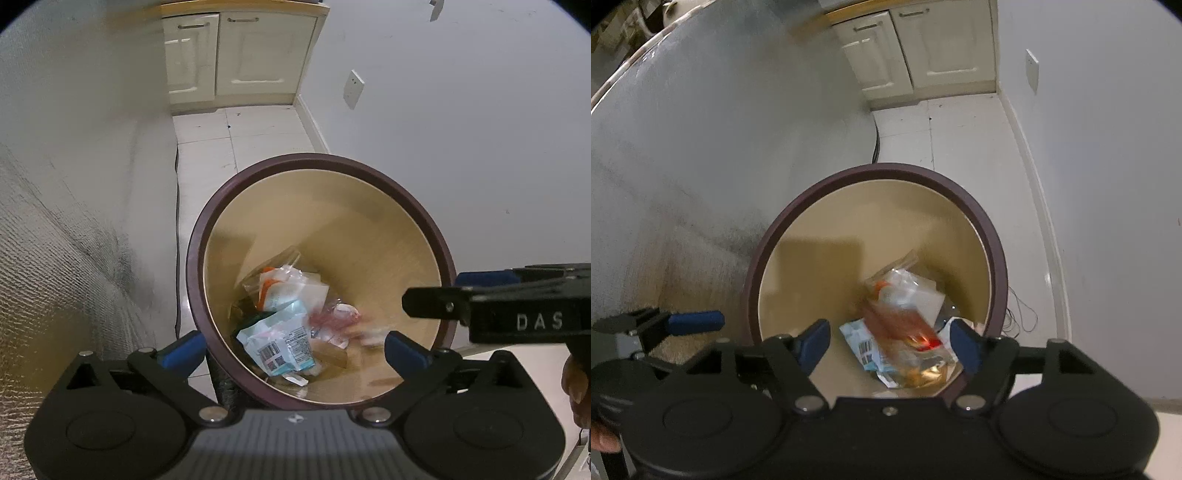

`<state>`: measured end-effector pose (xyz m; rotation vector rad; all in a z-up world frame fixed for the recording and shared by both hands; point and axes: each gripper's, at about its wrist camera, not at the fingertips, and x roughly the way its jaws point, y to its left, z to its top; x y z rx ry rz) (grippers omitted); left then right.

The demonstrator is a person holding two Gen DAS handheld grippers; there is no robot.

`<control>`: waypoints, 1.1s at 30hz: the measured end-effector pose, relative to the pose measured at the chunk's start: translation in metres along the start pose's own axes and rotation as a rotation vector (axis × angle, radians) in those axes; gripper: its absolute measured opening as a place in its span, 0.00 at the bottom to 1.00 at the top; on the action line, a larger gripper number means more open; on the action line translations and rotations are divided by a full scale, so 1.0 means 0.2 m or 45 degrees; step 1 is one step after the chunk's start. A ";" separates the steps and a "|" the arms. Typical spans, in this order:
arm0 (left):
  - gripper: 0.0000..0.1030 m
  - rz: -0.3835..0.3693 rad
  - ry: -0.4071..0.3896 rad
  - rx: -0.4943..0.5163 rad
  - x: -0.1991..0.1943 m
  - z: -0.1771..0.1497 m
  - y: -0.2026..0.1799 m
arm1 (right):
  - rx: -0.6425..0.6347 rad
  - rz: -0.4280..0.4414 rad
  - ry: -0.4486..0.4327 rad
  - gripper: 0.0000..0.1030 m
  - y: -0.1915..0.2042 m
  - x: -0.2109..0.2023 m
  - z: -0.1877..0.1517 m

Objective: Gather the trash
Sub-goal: 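Open the left gripper over the wastebasket while the right releases the chip bag, then withdraw both open grippers from the wastebasket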

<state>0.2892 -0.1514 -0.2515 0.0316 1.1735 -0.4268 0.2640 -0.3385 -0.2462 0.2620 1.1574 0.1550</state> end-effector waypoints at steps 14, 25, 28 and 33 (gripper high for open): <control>1.00 0.026 0.006 -0.007 -0.07 -0.04 0.01 | -0.052 -0.065 -0.039 0.88 -0.03 -0.14 -0.05; 1.00 0.091 -0.021 -0.024 -0.18 -0.08 0.02 | -0.040 -0.096 -0.100 1.00 -0.02 -0.25 -0.10; 1.00 0.111 -0.040 -0.019 -0.24 -0.09 0.02 | -0.042 -0.121 -0.130 1.00 0.00 -0.30 -0.11; 1.00 0.115 -0.097 -0.012 -0.35 -0.11 -0.01 | -0.013 -0.122 -0.180 1.00 0.00 -0.40 -0.14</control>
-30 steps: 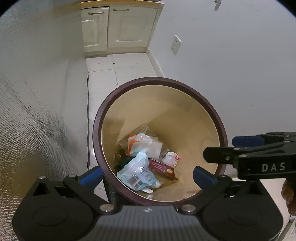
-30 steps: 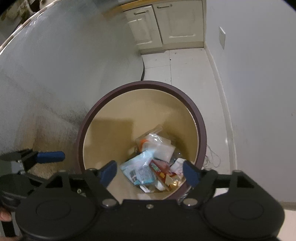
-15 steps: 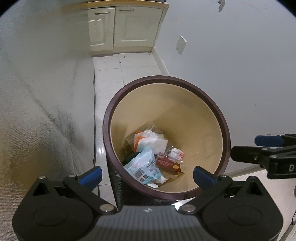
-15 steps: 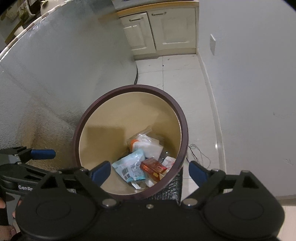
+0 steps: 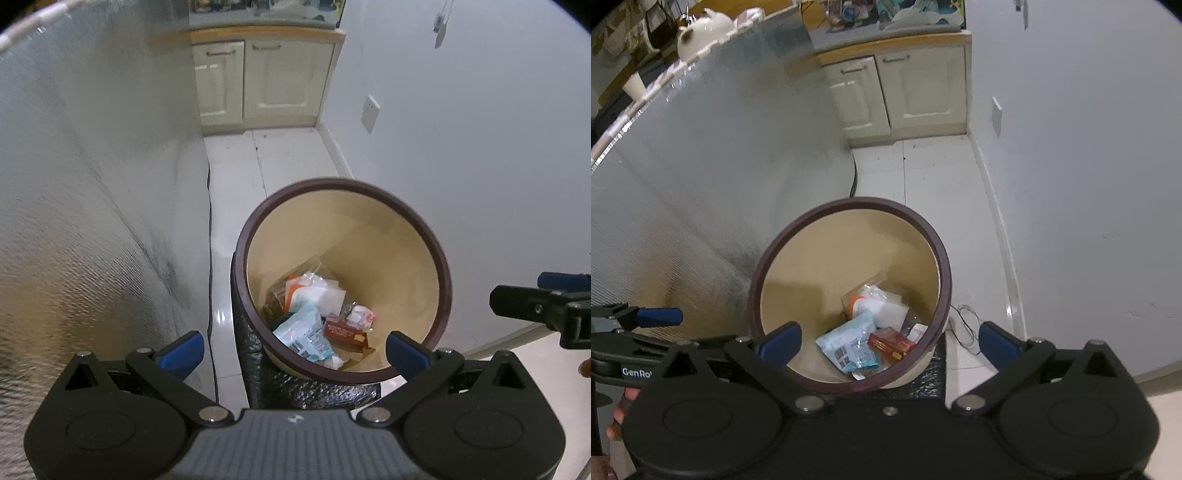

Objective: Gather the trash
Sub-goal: 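Withdraw both open grippers from the wastebasket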

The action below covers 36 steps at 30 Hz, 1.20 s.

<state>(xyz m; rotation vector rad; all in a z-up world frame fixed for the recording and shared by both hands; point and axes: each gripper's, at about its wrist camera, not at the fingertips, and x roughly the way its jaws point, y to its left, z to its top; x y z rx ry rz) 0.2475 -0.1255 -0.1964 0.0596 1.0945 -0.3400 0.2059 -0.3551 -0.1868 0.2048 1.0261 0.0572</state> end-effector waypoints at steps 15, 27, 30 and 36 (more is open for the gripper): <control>1.00 -0.011 -0.221 0.012 -0.49 -0.03 -0.01 | 0.025 -0.019 -0.176 1.00 0.06 -0.40 -0.08; 1.00 0.038 -0.352 -0.014 -0.87 -0.15 0.01 | 0.012 -0.043 -0.313 1.00 0.18 -0.74 -0.19; 1.00 0.055 -0.382 -0.007 -0.95 -0.19 0.01 | 0.003 -0.044 -0.344 1.00 0.22 -0.82 -0.23; 1.00 0.058 -0.408 -0.025 -1.08 -0.27 0.04 | -0.045 -0.014 -0.396 1.00 0.30 -0.97 -0.31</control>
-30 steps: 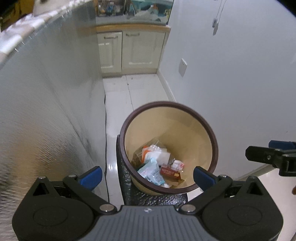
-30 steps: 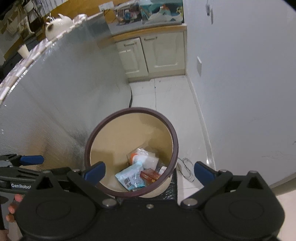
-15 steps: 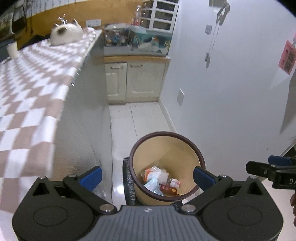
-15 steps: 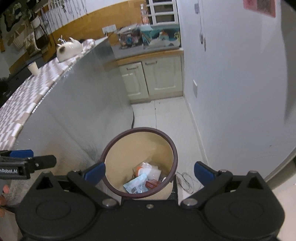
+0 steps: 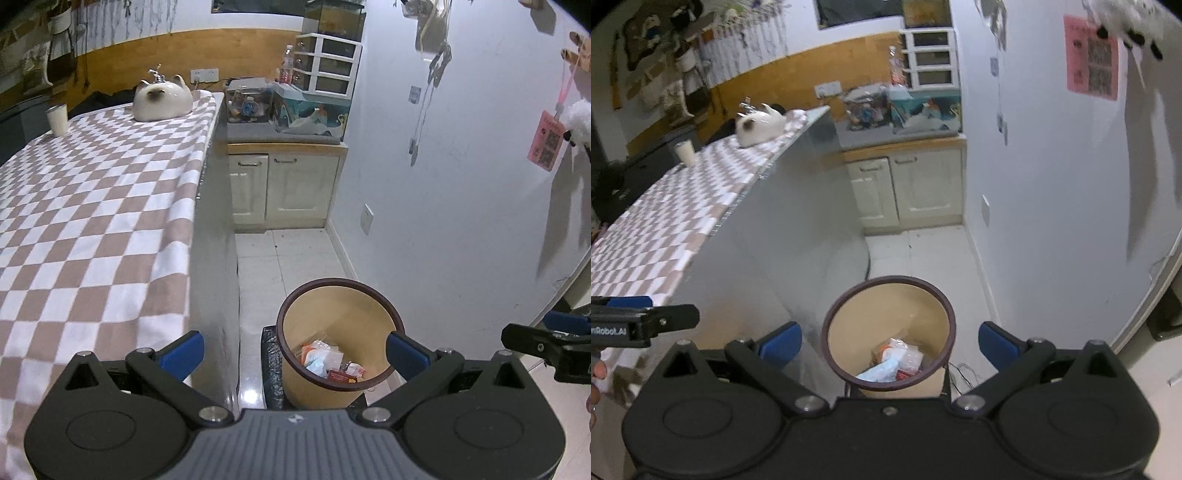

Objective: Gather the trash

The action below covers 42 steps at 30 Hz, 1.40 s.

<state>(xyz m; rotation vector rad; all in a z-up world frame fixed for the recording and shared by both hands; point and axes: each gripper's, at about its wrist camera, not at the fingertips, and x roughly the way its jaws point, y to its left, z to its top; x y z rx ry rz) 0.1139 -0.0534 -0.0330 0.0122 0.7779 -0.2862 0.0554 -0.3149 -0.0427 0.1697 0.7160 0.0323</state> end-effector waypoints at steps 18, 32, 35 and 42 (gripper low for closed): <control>1.00 0.031 -0.066 -0.025 -0.34 -0.19 0.06 | -0.030 -0.032 -0.047 1.00 0.20 -0.32 -0.11; 1.00 0.078 -0.087 -0.025 -0.47 -0.27 0.10 | -0.067 -0.104 -0.062 1.00 0.30 -0.42 -0.20; 1.00 0.085 -0.090 -0.013 -0.48 -0.28 0.09 | -0.065 -0.117 -0.059 1.00 0.31 -0.43 -0.20; 1.00 0.092 -0.096 0.003 -0.51 -0.30 0.07 | -0.063 -0.147 -0.026 1.00 0.33 -0.42 -0.22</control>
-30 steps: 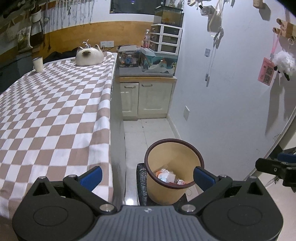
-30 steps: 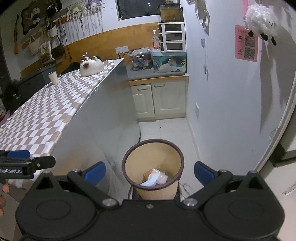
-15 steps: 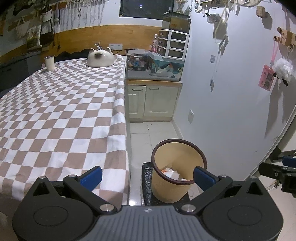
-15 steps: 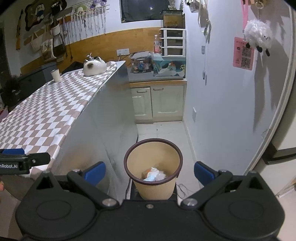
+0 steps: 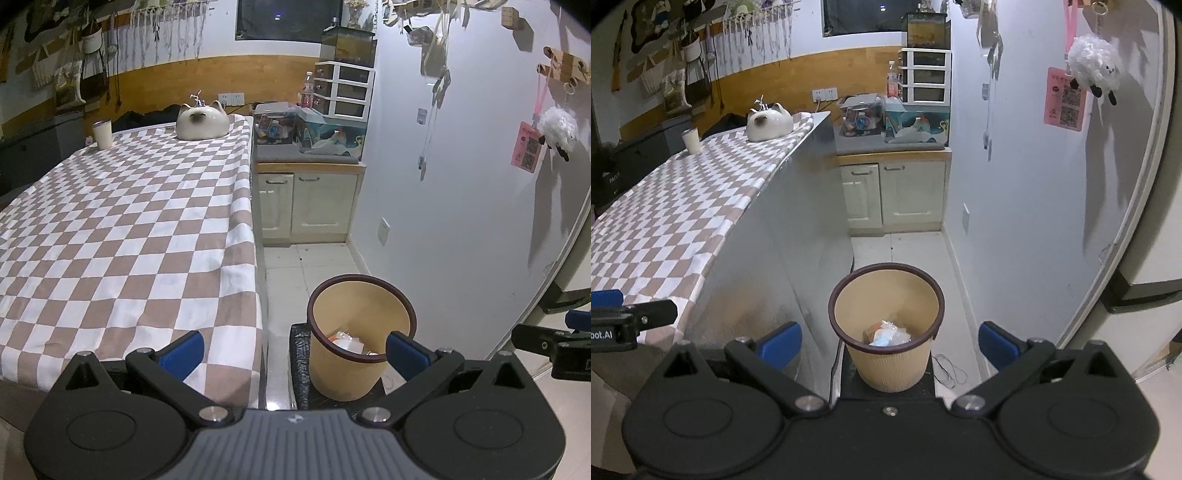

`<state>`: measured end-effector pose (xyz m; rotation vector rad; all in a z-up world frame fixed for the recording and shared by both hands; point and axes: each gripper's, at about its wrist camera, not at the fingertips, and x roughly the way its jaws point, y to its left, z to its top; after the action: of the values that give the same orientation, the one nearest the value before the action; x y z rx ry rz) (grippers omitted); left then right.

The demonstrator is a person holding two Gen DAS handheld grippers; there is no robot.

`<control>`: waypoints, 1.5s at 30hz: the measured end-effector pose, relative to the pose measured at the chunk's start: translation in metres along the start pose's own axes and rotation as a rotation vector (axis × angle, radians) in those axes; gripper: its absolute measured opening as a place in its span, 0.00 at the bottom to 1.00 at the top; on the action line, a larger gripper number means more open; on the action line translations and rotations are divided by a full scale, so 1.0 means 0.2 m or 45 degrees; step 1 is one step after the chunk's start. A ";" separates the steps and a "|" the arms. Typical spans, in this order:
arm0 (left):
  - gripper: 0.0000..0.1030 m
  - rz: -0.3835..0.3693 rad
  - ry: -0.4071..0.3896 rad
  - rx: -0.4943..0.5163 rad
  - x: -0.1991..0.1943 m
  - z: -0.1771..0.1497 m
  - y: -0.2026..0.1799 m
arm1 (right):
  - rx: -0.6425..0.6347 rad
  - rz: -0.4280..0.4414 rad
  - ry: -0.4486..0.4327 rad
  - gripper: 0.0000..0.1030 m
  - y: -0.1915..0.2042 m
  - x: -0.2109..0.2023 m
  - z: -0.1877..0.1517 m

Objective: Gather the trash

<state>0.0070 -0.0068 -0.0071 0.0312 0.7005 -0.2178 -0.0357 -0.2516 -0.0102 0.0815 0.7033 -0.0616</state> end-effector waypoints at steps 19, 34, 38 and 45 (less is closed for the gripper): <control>1.00 0.013 -0.010 0.014 -0.03 -0.02 0.00 | 0.005 -0.025 -0.021 1.00 0.00 -0.04 0.00; 1.00 0.013 -0.020 0.014 -0.05 -0.01 0.00 | 0.005 -0.035 -0.048 1.00 0.01 -0.07 0.01; 1.00 0.013 -0.022 0.014 -0.05 -0.01 -0.01 | 0.005 -0.034 -0.049 1.00 0.01 -0.07 0.01; 1.00 0.011 -0.028 0.017 -0.06 0.00 -0.02 | 0.004 -0.035 -0.051 1.00 0.01 -0.07 0.01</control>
<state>-0.0018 -0.0090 0.0007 0.0447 0.6769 -0.2146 -0.0452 -0.2490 -0.0005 0.0731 0.6645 -0.0904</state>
